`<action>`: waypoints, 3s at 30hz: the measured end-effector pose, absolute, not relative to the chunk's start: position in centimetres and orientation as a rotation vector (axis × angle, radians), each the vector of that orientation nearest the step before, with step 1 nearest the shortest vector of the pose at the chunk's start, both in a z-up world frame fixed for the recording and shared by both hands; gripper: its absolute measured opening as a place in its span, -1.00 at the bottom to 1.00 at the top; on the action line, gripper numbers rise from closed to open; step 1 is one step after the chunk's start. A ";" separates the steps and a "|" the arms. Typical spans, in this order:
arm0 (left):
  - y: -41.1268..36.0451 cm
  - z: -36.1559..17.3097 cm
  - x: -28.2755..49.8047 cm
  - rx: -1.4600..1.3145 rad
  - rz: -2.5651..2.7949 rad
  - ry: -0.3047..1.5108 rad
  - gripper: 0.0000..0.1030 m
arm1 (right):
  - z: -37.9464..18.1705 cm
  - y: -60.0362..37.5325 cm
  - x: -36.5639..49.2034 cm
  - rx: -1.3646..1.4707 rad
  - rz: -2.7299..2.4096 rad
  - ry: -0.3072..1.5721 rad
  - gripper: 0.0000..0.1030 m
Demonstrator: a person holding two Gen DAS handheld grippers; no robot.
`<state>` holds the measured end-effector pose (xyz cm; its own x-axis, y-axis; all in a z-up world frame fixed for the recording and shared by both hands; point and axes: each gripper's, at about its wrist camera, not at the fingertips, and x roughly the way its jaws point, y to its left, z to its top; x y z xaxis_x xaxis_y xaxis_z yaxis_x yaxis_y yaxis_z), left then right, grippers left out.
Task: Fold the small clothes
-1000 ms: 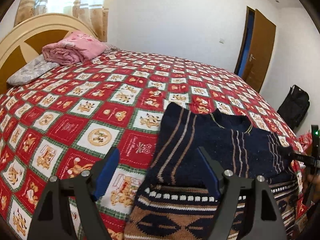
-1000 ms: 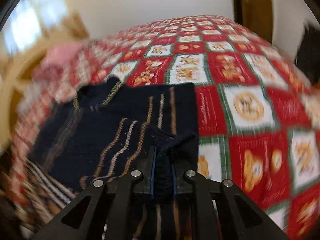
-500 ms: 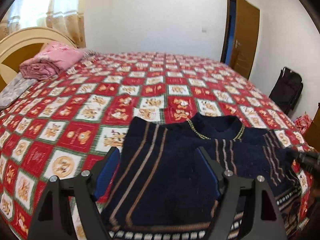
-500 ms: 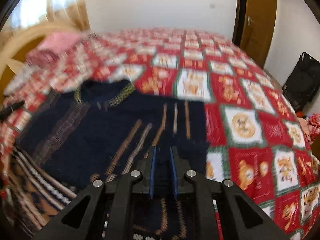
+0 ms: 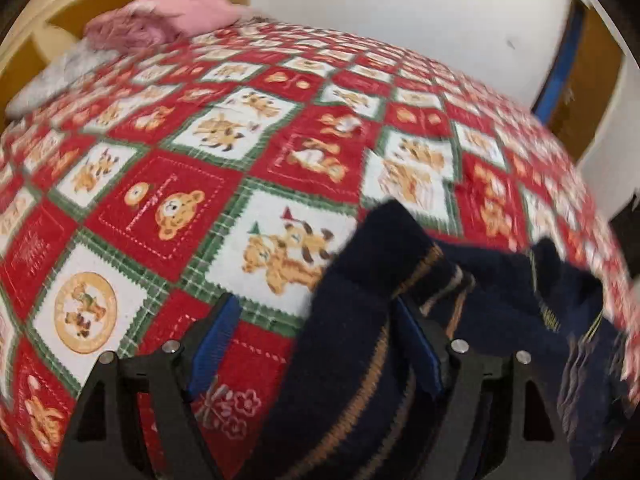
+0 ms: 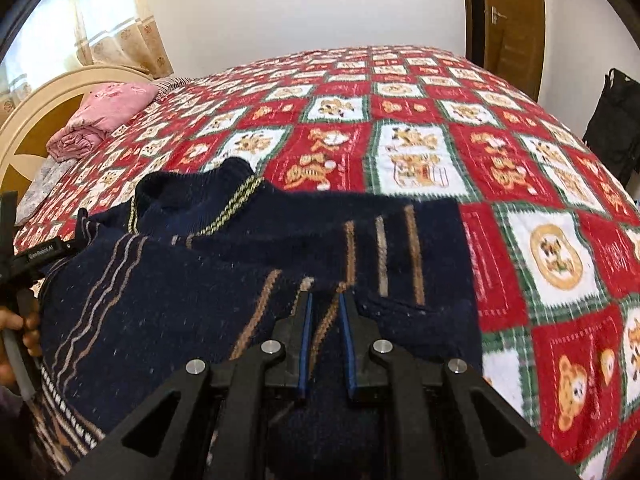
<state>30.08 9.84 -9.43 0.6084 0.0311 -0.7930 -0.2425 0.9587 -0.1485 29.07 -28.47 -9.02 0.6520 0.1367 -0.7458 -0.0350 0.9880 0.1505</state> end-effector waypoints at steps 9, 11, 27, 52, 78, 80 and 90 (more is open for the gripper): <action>9.3 -7.2 28.1 -0.118 0.210 0.879 0.65 | -3.3 -28.6 23.1 0.088 0.152 0.711 -0.73; 8.4 -5.5 25.9 -0.085 0.137 0.833 0.65 | -4.1 -27.9 21.6 0.056 0.172 0.774 -0.73; 8.4 -3.8 17.3 -0.125 -0.018 0.771 0.67 | -0.5 -30.9 10.9 0.463 0.146 0.526 -0.73; 17.2 6.1 0.1 0.118 -0.118 0.503 0.88 | 22.5 -38.6 -18.1 -0.142 -0.862 0.426 -0.72; 10.9 -13.4 -2.6 0.042 -0.497 1.187 0.53 | 1.3 -25.5 -10.0 0.072 0.074 0.931 -0.72; 10.7 -13.6 -2.9 -0.012 -0.546 1.213 -0.04 | 1.1 -26.3 -10.0 0.115 0.070 0.930 -0.72; 10.7 -11.2 -3.0 -0.112 -0.612 1.173 -0.76 | -3.3 -31.3 -9.7 0.325 0.080 1.011 -0.72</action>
<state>-3.03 10.71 -11.17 0.2462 -0.5038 -0.8280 0.3910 0.8333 -0.3908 -9.68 -31.25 -3.27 0.5327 0.2149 -0.8186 0.0842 0.9490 0.3039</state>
